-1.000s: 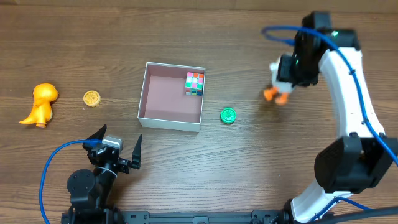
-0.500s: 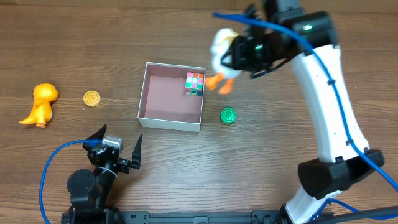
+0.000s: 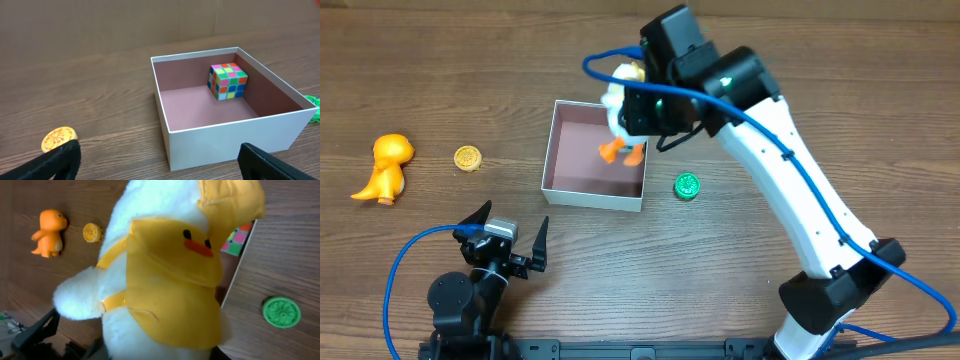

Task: Pack container
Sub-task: 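Lift the plush duck and carry it toward the box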

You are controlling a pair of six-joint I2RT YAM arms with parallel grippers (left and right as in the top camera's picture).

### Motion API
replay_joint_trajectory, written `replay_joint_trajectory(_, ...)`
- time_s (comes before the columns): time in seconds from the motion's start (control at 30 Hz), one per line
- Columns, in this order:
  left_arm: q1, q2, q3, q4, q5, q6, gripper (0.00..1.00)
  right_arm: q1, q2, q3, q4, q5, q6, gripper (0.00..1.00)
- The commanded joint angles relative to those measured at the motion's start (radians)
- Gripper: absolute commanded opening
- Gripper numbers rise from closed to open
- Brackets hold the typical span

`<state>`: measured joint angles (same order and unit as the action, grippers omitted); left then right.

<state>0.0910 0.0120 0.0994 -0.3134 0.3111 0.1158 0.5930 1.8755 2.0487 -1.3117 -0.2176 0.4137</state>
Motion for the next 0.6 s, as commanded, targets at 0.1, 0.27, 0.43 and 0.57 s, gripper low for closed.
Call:
replay_joint_trajectory(0.1, -0.006, -0.008, -0.003, 0.004, 0.003, 0.019, 1.0, 0.013, -0.011, -0.193, 0.123, 0.026, 0.093, 0.15)
replay_joint_trajectory(0.27, -0.006, -0.008, -0.003, 0.004, 0.003, 0.019, 1.0, 0.014, -0.011, -0.299, 0.252, 0.026, 0.114, 0.15)
replay_joint_trajectory(0.43, -0.006, -0.008, -0.003, 0.004, 0.003, 0.019, 1.0, 0.015, -0.011, -0.344, 0.297, 0.027, 0.115, 0.16)
replay_joint_trajectory(0.57, -0.006, -0.008, -0.003, 0.004, 0.003, 0.019, 1.0, 0.015, -0.011, -0.387, 0.317, 0.041, 0.114, 0.21)
